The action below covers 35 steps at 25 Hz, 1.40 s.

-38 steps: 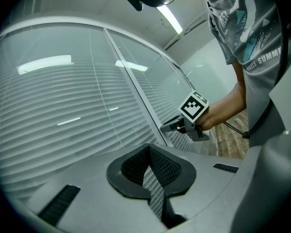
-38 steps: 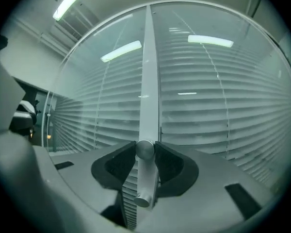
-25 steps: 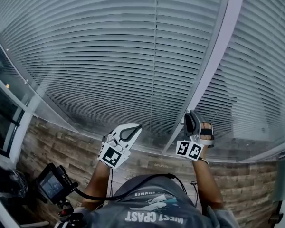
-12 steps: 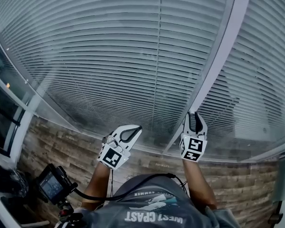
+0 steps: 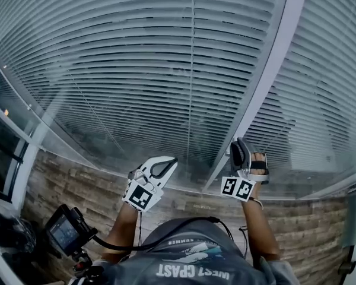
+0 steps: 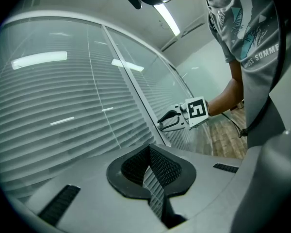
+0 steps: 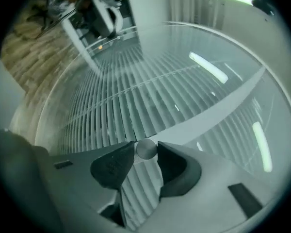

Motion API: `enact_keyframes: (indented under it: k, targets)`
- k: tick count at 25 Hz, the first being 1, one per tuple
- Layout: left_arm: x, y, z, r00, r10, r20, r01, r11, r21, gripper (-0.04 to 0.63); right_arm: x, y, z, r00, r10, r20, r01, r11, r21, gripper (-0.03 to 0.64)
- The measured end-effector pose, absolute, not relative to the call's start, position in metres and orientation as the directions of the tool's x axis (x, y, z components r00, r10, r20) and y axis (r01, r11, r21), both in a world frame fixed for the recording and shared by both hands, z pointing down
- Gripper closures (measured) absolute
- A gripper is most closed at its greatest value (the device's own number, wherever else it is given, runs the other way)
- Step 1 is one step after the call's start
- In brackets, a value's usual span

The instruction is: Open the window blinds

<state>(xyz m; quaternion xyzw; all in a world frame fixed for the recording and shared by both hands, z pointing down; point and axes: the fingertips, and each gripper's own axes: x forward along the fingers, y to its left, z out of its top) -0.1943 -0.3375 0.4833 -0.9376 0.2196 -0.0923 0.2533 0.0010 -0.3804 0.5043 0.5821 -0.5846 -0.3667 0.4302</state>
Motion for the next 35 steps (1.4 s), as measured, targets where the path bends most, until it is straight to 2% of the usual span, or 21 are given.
enact_keyframes:
  k: [2, 4, 6, 10, 12, 14, 15, 17, 19, 20, 21, 23, 26, 28, 30, 32, 33, 35]
  targets:
    - [-0.194, -0.336, 0.485, 0.888, -0.455, 0.064, -0.36, -0.776, -0.519, 0.592, 0.003, -0.375, 0.499, 0.012, -0.997, 0.071, -0.657, 0.045, 0.752, 0.495]
    - [-0.195, -0.337, 0.485, 0.888, -0.456, 0.066, -0.358, -0.773, -0.523, 0.592, 0.008, -0.373, 0.494, 0.001, -0.998, 0.056, -0.852, 0.029, 0.523, 0.495]
    - [-0.198, -0.34, 0.484, 0.883, -0.465, 0.067, -0.366, -0.77, -0.522, 0.592, 0.014, -0.378, 0.493, 0.006, -0.998, 0.068, -0.915, 0.021, 0.402, 0.495]
    - [-0.2, -0.341, 0.487, 0.876, -0.476, 0.072, -0.377, -0.771, -0.513, 0.592, 0.021, -0.383, 0.497, 0.025, -0.998, 0.06, -0.954, -0.005, 0.3, 0.495]
    - [-0.201, -0.341, 0.489, 0.876, -0.477, 0.078, -0.374, -0.771, -0.515, 0.592, 0.02, -0.382, 0.498, 0.039, -0.998, 0.045, -0.946, -0.022, 0.323, 0.497]
    - [-0.202, -0.341, 0.49, 0.875, -0.478, 0.08, -0.374, -0.771, -0.515, 0.592, 0.019, -0.381, 0.498, 0.072, -0.997, 0.038, -0.883, -0.045, 0.467, 0.497]
    - [-0.202, -0.341, 0.49, 0.874, -0.479, 0.079, -0.376, -0.772, -0.512, 0.592, 0.019, -0.38, 0.498, 0.1, -0.995, 0.031, -0.802, -0.062, 0.594, 0.497]
    - [-0.201, -0.341, 0.49, 0.876, -0.477, 0.078, -0.376, -0.774, -0.509, 0.592, 0.018, -0.378, 0.501, 0.151, -0.988, 0.002, -0.538, -0.08, 0.839, 0.499]
    - [-0.199, -0.34, 0.49, 0.879, -0.471, 0.076, -0.371, -0.774, -0.513, 0.592, 0.017, -0.378, 0.504, 0.157, -0.988, -0.008, -0.336, -0.061, 0.94, 0.5]
    - [-0.199, -0.339, 0.49, 0.88, -0.469, 0.075, -0.369, -0.774, -0.515, 0.592, 0.017, -0.378, 0.504, 0.145, -0.989, 0.001, -0.311, -0.045, 0.949, 0.5]
    - [-0.198, -0.339, 0.489, 0.88, -0.468, 0.075, -0.368, -0.774, -0.515, 0.592, 0.017, -0.377, 0.503, 0.131, -0.991, 0.014, -0.325, -0.029, 0.945, 0.5]
    - [-0.195, -0.339, 0.487, 0.881, -0.466, 0.076, -0.366, -0.776, -0.513, 0.592, 0.017, -0.376, 0.499, 0.097, -0.994, 0.039, -0.446, -0.009, 0.895, 0.499]
    - [-0.191, -0.337, 0.485, 0.885, -0.459, 0.076, -0.359, -0.778, -0.515, 0.592, 0.016, -0.37, 0.489, 0.029, -0.998, 0.049, -0.762, 0.01, 0.648, 0.499]
    - [-0.193, -0.338, 0.486, 0.885, -0.46, 0.075, -0.361, -0.777, -0.516, 0.592, 0.016, -0.367, 0.486, 0.015, -0.999, 0.043, -0.865, 0.009, 0.502, 0.499]
    - [-0.196, -0.339, 0.488, 0.882, -0.465, 0.073, -0.367, -0.776, -0.514, 0.592, 0.014, -0.368, 0.487, 0.02, -0.999, 0.035, -0.87, 0.0, 0.493, 0.499]
    - [-0.198, -0.339, 0.491, 0.879, -0.47, 0.083, -0.368, -0.779, -0.509, 0.592, 0.013, -0.366, 0.489, 0.031, -0.999, 0.023, -0.829, -0.012, 0.56, 0.499]
    - [-0.198, -0.339, 0.493, 0.877, -0.472, 0.093, -0.368, -0.782, -0.503, 0.592, 0.012, -0.365, 0.49, 0.047, -0.999, 0.023, -0.769, -0.021, 0.639, 0.5]
    - [-0.199, -0.339, 0.496, 0.872, -0.477, 0.107, -0.37, -0.787, -0.493, 0.592, 0.009, -0.364, 0.492, 0.103, -0.994, 0.029, -0.519, -0.029, 0.854, 0.5]
